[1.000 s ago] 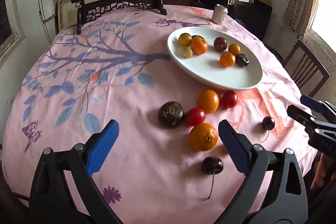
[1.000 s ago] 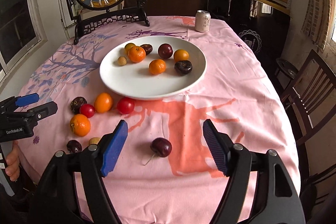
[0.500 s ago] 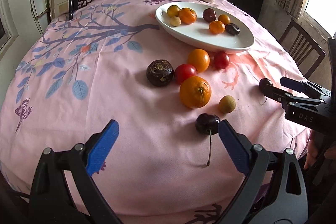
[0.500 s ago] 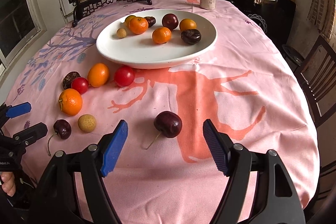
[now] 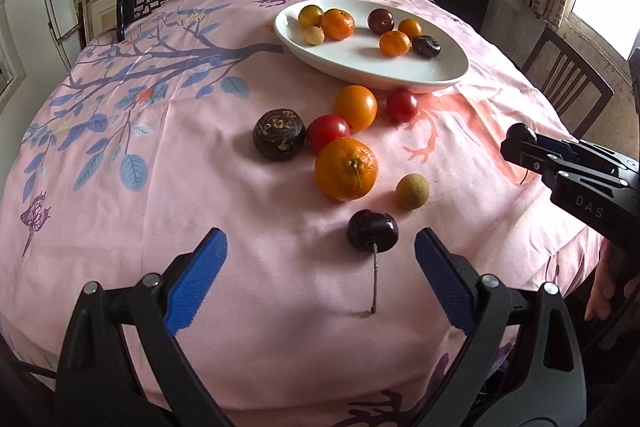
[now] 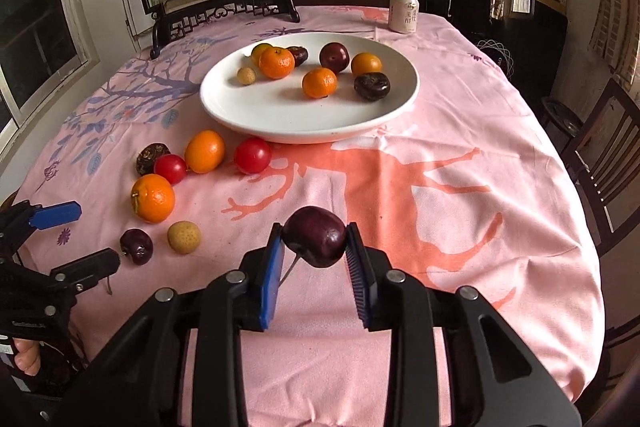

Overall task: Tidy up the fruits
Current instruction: 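Grasp a dark red cherry with the right tool while the left tool grasps another cherry, then carry both cherries over the white plate and open both tools to drop them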

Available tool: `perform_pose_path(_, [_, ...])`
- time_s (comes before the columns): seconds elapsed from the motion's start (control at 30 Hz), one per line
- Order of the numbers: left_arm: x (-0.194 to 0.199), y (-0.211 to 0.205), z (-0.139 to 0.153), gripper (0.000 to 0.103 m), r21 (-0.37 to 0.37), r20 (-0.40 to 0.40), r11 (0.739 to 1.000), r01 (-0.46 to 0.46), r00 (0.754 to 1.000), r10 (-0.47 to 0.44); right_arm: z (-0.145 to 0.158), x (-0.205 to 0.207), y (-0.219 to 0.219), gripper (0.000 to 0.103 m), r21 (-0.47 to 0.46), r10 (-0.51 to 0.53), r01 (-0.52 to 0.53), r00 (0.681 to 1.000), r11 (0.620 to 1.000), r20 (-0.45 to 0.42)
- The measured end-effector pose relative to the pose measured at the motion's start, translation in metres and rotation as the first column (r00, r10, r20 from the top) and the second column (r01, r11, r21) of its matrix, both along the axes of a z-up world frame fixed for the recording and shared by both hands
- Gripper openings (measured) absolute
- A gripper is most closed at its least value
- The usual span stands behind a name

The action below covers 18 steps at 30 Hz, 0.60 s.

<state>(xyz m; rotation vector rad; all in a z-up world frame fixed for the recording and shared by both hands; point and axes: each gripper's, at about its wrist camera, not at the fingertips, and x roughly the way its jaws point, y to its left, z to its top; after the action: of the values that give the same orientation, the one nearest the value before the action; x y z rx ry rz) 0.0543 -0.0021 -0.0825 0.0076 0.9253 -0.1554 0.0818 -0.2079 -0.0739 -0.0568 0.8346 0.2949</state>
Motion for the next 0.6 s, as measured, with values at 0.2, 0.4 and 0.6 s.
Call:
perform_pose_path(0.2, [0.004, -0.016, -0.008, 0.068, 0.012, -0.032, 0.999, 0.034, 0.999, -0.034, 0.001, -0.008, -0.006, 0.031, 0.019, 0.003, -0.003, 1.0, 1.0, -0.001])
perform_pose_path(0.4, [0.012, -0.021, -0.019, 0.037, 0.025, -0.055, 1.0, 0.016, 0.998, -0.015, 0.0, -0.012, -0.014, 0.031, 0.04, -0.011, 0.011, 1.0, 0.999, -0.003])
perform_pose_path(0.6, [0.009, -0.02, -0.014, 0.031, -0.004, -0.047, 1.0, 0.025, 0.999, -0.025, 0.002, -0.016, -0.017, 0.031, 0.056, -0.005, 0.005, 1.0, 0.998, 0.001])
